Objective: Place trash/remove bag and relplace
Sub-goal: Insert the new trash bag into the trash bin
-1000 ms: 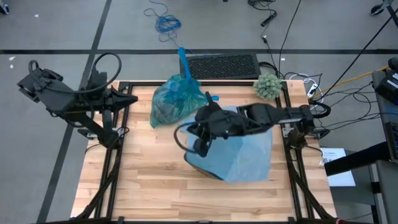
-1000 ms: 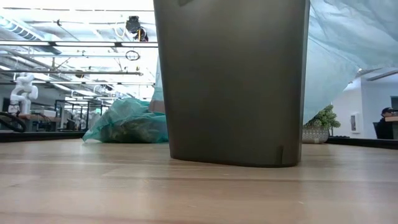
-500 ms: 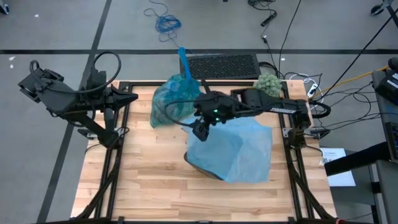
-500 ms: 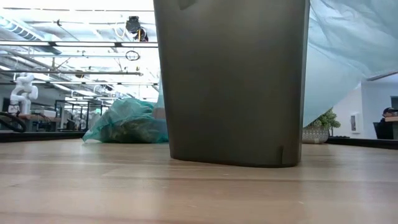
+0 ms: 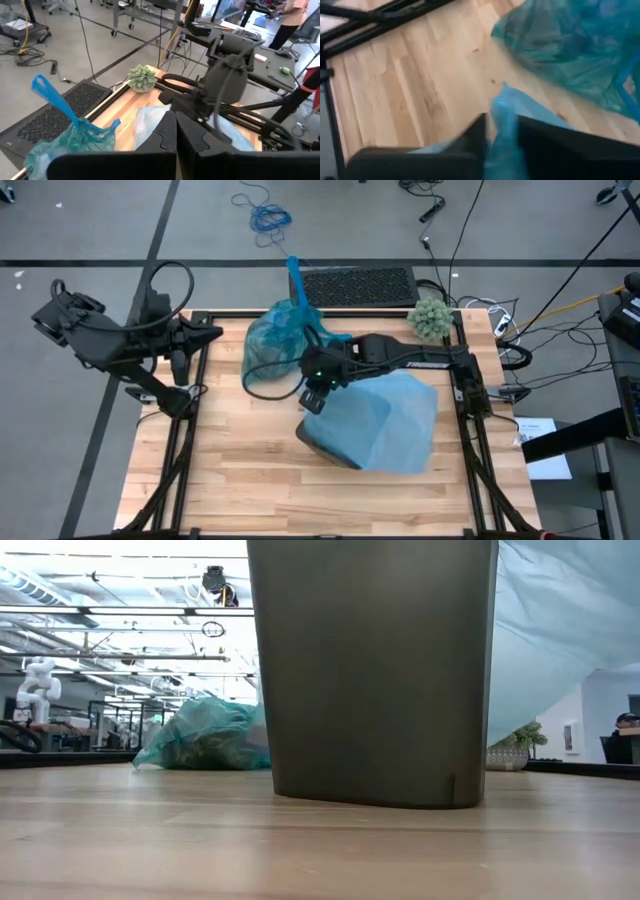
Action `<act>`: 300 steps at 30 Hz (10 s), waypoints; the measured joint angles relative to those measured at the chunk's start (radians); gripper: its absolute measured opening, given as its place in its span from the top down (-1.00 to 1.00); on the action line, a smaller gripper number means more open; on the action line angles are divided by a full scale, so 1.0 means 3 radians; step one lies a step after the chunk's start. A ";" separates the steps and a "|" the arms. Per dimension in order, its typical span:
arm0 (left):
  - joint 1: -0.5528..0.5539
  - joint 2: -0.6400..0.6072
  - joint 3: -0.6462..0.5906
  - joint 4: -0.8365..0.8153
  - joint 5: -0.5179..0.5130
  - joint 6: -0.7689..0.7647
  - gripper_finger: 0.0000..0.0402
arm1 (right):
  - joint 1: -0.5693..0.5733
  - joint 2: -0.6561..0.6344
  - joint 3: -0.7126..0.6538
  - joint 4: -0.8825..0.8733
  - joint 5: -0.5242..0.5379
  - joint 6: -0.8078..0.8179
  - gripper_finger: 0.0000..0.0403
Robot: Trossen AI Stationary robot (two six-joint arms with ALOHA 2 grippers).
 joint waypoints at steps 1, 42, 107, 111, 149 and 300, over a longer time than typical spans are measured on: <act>0.0000 0.0007 0.0000 0.0000 -0.0014 0.0000 1.00 | 0.0006 -0.0010 0.0000 0.0014 0.0000 -0.0079 0.84; -0.0004 0.0150 0.0001 0.1681 -0.0247 0.2798 -0.06 | 0.0351 -0.1542 0.0136 0.3392 0.0553 -0.1516 1.00; 0.0810 0.1399 0.0000 0.2647 -0.0634 0.3174 -0.10 | 0.0086 -0.1369 0.0135 0.4233 0.0593 -0.1658 1.00; 0.0851 0.1373 0.0000 0.2726 -0.0483 0.3179 0.09 | 0.0149 -0.1347 0.0136 0.4270 0.0525 -0.1603 1.00; 0.0756 0.1059 0.0008 0.2195 0.0451 0.3500 0.75 | 0.0210 -0.1333 0.0135 0.4279 0.0529 -0.1705 1.00; 0.0685 0.1035 0.0270 0.4088 0.1668 0.2489 1.00 | 0.1343 -0.1777 0.0126 0.0083 -0.0808 -0.0179 1.00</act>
